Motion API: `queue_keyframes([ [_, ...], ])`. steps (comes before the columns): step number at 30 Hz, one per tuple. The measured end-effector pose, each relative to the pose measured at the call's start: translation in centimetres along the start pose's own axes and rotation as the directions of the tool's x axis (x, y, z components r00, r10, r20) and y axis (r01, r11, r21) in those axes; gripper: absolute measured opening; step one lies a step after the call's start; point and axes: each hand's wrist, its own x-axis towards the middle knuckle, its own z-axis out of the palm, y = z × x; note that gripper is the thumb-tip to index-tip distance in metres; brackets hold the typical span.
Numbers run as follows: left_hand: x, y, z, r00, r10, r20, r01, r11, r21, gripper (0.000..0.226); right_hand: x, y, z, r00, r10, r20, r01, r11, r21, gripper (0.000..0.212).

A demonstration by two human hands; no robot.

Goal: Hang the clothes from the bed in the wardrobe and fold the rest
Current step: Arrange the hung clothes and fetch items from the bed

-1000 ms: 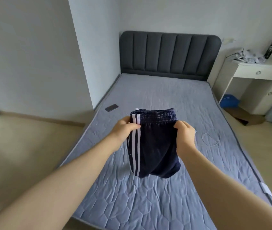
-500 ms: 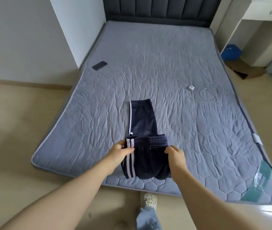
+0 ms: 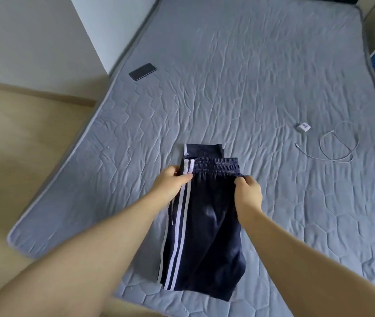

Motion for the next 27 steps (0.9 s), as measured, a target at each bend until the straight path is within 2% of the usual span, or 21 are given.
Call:
queue_keyframes([
  [2,4.9,1.7,0.6,0.996,0.049,-0.078,-0.047,0.998,0.035,0.031,4.3,-2.2,1.7,0.998,-0.061,0.025,0.060,0.997,0.052,0.013],
  [3,7.0,2.4,0.8,0.994,0.055,-0.091,-0.051,0.997,0.053,0.042,6.1,-2.9,2.5,0.996,-0.079,0.051,0.076,0.995,0.064,0.020],
  [5,10.4,2.6,1.5,0.994,-0.011,-0.111,0.027,0.989,0.148,0.070,9.3,-2.7,3.8,0.994,-0.067,0.089,0.066,0.998,0.024,0.043],
  [7,12.0,1.0,2.4,0.987,-0.110,-0.118,0.138,0.956,0.257,0.083,11.0,-0.5,4.3,0.993,-0.005,0.115,0.015,0.996,-0.083,0.055],
  [10,12.1,-3.6,4.8,0.978,-0.199,-0.060,0.207,0.952,0.225,0.077,11.4,5.5,4.6,0.973,0.144,0.182,-0.117,0.982,-0.151,0.058],
  [15,9.7,-12.6,7.5,0.923,-0.380,-0.054,0.383,0.902,0.200,0.063,9.8,14.7,4.1,0.906,0.377,0.192,-0.322,0.909,-0.266,0.060],
  [19,8.7,-17.8,8.3,0.900,-0.432,-0.055,0.426,0.845,0.322,0.063,8.6,19.1,4.2,0.890,0.433,0.146,-0.390,0.886,-0.252,0.060],
  [23,8.1,-21.6,9.1,0.897,-0.440,-0.042,0.431,0.850,0.304,0.067,8.0,22.3,4.9,0.869,0.488,0.078,-0.457,0.853,-0.251,0.065],
  [25,7.5,-22.9,9.3,0.906,-0.418,-0.073,0.419,0.857,0.300,0.063,7.7,23.7,5.1,0.864,0.496,0.082,-0.460,0.845,-0.273,0.056],
  [27,6.9,-24.1,9.2,0.917,-0.375,-0.133,0.398,0.861,0.317,0.050,7.4,24.7,4.9,0.874,0.483,0.057,-0.433,0.827,-0.359,0.030],
])
